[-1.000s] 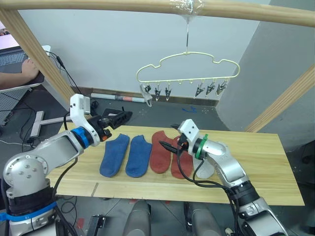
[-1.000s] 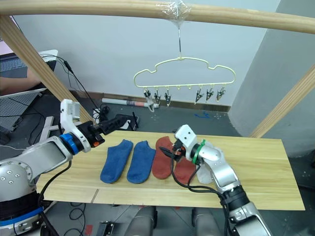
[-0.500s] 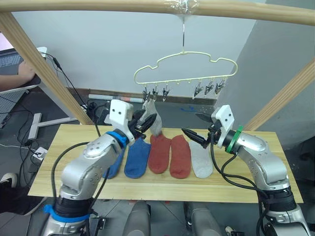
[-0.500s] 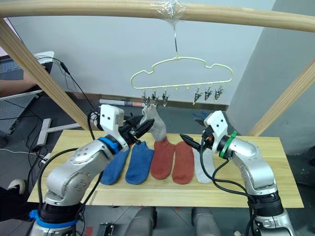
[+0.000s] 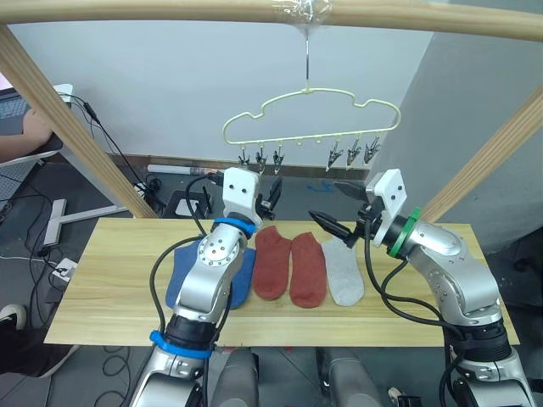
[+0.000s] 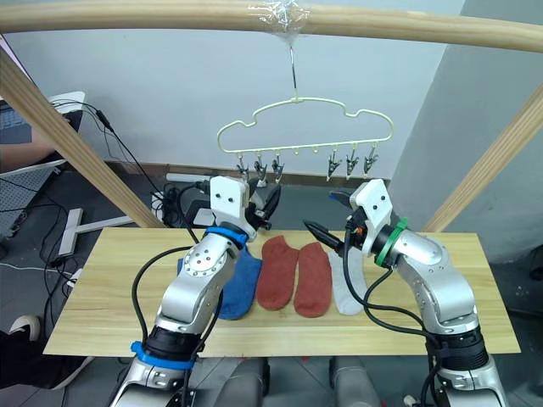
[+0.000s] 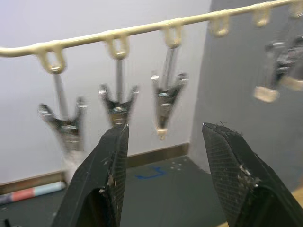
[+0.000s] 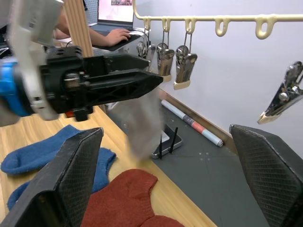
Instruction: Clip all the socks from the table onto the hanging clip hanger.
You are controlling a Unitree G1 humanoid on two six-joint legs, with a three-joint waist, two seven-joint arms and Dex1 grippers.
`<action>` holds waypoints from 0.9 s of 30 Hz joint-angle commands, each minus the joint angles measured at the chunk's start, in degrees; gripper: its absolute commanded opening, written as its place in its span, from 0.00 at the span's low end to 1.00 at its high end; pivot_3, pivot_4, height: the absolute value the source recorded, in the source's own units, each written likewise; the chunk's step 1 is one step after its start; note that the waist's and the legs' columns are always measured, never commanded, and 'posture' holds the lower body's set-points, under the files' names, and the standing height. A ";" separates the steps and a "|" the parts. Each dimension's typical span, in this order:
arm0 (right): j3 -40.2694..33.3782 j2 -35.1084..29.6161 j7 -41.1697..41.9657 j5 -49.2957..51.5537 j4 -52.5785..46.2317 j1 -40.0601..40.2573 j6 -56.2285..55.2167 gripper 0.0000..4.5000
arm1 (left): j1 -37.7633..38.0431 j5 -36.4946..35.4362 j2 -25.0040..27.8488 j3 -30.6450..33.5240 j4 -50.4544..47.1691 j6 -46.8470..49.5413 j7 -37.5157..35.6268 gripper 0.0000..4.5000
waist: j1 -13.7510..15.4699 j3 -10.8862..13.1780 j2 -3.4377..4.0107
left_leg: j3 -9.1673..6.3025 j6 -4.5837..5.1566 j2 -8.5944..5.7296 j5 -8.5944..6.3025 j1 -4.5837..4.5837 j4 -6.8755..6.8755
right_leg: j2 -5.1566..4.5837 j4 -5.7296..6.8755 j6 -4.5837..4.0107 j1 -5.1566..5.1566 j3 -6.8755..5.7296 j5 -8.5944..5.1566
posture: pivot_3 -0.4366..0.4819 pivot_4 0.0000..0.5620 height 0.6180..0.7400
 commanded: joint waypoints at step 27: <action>-1.50 -2.29 -1.42 1.70 -4.79 -0.81 0.61 1.00 | -5.30 5.47 -3.40 4.73 10.28 -9.95 -0.70 0.56 | -1.16 0.00 0.00 | -0.01 0.00 0.00 0.00 0.03 -0.02 | 0.01 0.03 0.02 0.01 -0.01 0.01 | 0.44 0.41 1.00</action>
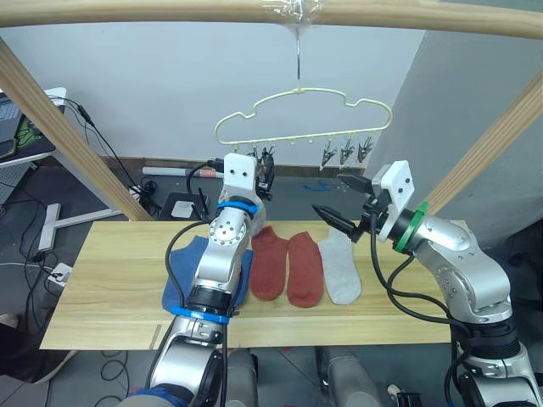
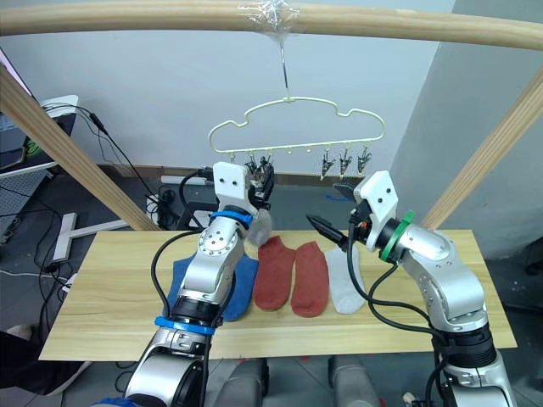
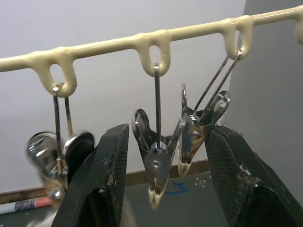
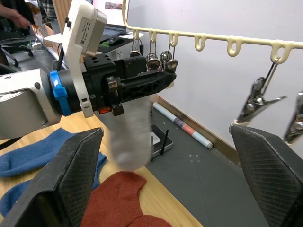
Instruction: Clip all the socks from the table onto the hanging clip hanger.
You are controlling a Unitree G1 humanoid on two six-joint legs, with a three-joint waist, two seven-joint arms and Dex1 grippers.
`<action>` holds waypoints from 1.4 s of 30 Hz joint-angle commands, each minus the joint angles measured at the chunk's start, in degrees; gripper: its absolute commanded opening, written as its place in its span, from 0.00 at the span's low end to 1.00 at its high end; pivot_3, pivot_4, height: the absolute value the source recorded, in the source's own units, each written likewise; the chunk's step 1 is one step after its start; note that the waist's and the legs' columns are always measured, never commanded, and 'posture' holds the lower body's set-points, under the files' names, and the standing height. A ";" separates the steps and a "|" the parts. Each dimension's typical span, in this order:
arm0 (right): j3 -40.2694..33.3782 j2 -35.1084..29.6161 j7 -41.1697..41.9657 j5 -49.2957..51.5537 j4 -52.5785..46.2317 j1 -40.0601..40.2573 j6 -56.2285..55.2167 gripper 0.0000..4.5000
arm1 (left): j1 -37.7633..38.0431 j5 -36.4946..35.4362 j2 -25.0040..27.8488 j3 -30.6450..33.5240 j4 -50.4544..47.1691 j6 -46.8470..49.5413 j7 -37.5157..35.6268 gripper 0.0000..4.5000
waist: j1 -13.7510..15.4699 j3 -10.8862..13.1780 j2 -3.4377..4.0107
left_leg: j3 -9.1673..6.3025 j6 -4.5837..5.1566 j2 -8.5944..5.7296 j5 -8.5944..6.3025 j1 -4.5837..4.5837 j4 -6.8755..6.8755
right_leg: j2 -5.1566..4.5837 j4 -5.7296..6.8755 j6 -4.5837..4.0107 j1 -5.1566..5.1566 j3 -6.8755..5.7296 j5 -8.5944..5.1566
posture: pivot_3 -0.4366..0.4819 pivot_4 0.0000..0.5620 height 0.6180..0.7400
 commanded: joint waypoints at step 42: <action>0.17 -0.31 0.01 -0.07 -0.17 -2.60 -1.45 1.00 | -5.02 -0.15 -0.42 2.98 2.21 -3.44 -1.80 0.22 | 0.09 0.00 0.00 | -0.01 0.00 0.00 0.00 0.01 0.01 | 0.00 0.02 0.01 0.02 -0.01 0.01 | 0.47 0.41 1.00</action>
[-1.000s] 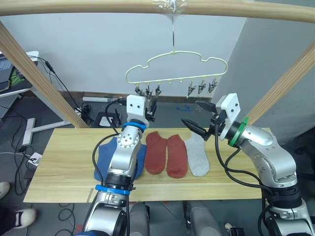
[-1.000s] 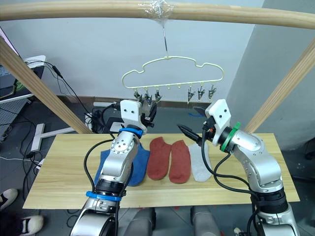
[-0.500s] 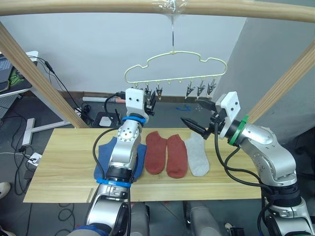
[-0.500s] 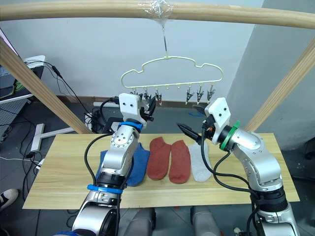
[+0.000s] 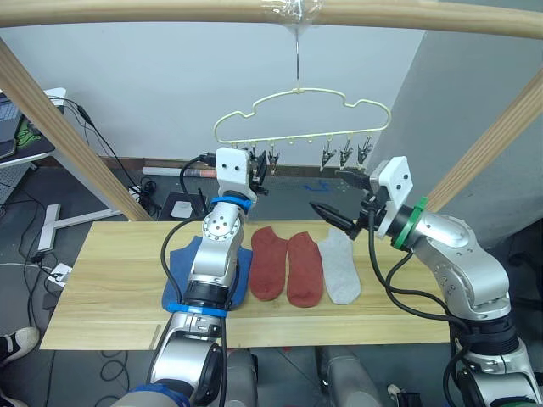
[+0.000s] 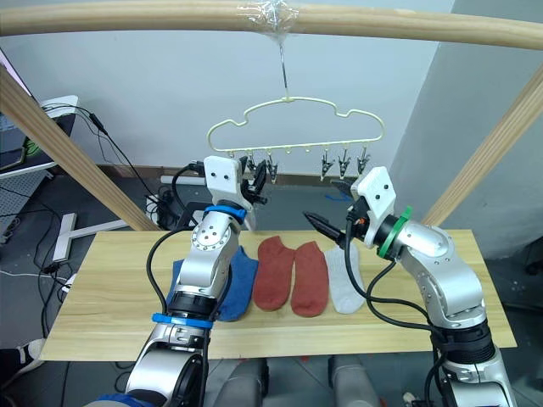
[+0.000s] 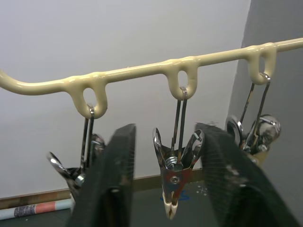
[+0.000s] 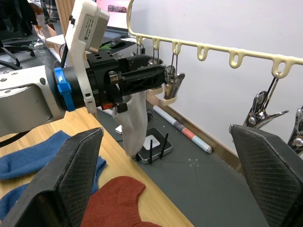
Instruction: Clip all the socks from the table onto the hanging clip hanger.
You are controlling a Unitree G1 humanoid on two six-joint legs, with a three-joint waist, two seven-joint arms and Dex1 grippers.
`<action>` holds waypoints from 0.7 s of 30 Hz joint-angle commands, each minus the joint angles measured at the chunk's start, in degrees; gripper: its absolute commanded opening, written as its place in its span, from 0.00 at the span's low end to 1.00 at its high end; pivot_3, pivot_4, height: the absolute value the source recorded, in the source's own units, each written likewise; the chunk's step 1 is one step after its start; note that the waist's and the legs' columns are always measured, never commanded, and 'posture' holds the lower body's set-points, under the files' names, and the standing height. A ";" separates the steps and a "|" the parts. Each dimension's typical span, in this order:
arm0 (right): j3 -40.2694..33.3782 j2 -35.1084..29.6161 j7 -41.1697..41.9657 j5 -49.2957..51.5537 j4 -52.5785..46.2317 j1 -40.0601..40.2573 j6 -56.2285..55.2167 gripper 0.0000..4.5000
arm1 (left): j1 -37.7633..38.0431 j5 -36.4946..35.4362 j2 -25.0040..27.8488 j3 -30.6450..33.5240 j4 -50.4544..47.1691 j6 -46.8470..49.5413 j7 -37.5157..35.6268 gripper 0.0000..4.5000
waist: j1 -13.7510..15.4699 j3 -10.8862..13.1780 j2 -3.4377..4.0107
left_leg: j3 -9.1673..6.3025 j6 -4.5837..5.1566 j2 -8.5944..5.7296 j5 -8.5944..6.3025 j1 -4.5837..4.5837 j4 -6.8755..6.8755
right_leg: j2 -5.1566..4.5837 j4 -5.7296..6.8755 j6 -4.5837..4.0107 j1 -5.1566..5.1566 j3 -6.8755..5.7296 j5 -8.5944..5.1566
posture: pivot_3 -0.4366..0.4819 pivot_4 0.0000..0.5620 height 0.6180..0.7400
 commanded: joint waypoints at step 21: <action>6.31 -1.26 -4.35 -11.36 11.46 6.38 -5.11 1.00 | 1.71 -3.75 3.42 0.66 -10.80 12.05 -5.60 0.05 | 0.13 0.00 0.00 | -0.01 0.00 0.00 0.00 0.02 0.00 | -0.01 0.02 0.00 0.03 0.00 0.00 | 0.52 0.43 1.00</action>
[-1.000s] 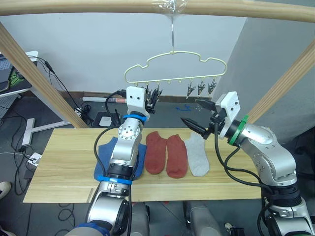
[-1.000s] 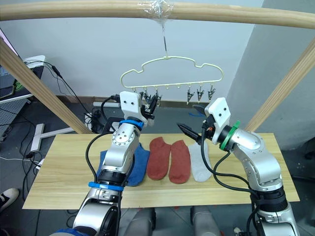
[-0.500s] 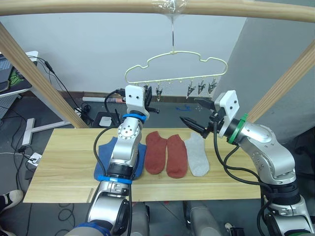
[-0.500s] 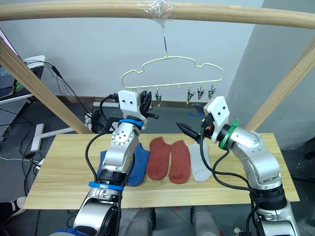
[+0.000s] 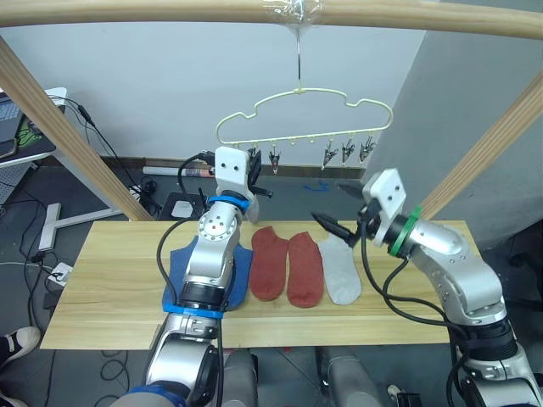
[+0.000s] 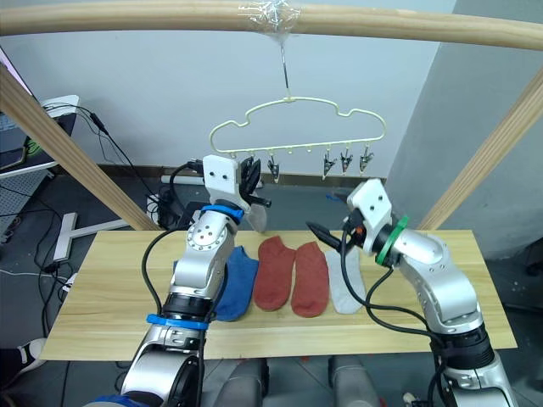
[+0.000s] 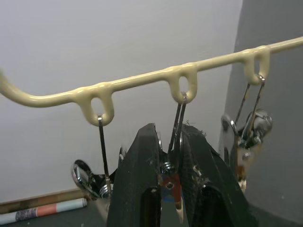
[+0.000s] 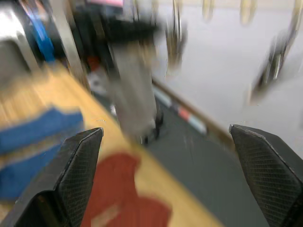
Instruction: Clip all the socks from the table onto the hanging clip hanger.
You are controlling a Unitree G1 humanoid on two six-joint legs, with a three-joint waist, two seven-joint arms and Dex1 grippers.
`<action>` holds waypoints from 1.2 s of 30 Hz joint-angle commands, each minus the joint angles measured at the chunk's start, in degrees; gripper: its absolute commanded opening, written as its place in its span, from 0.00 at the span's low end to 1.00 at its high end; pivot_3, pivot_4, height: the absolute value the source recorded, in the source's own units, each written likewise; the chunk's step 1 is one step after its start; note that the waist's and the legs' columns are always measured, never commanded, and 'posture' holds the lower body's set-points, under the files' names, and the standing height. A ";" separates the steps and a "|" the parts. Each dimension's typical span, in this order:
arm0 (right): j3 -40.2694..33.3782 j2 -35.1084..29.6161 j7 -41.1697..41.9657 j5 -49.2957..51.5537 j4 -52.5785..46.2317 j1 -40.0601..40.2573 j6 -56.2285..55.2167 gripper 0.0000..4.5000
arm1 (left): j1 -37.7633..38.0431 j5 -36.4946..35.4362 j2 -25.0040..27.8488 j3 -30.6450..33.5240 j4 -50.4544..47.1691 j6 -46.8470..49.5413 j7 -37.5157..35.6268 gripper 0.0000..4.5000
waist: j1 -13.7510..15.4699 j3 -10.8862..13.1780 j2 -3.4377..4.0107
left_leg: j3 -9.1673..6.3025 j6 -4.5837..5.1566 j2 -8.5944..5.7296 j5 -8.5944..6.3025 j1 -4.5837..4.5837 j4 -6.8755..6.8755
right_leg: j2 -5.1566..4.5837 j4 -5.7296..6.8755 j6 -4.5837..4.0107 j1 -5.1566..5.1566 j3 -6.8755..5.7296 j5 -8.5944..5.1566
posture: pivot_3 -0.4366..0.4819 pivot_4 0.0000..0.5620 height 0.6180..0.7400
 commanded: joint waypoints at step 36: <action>-3.40 9.05 0.45 -5.12 34.63 0.94 -7.97 0.00 | 2.09 -14.86 4.51 4.96 -14.82 26.18 -7.16 0.05 | -0.07 -0.52 0.01 | 0.00 0.01 0.01 0.04 0.18 0.03 | 0.03 0.10 0.03 0.13 0.01 0.04 | 0.56 0.34 1.00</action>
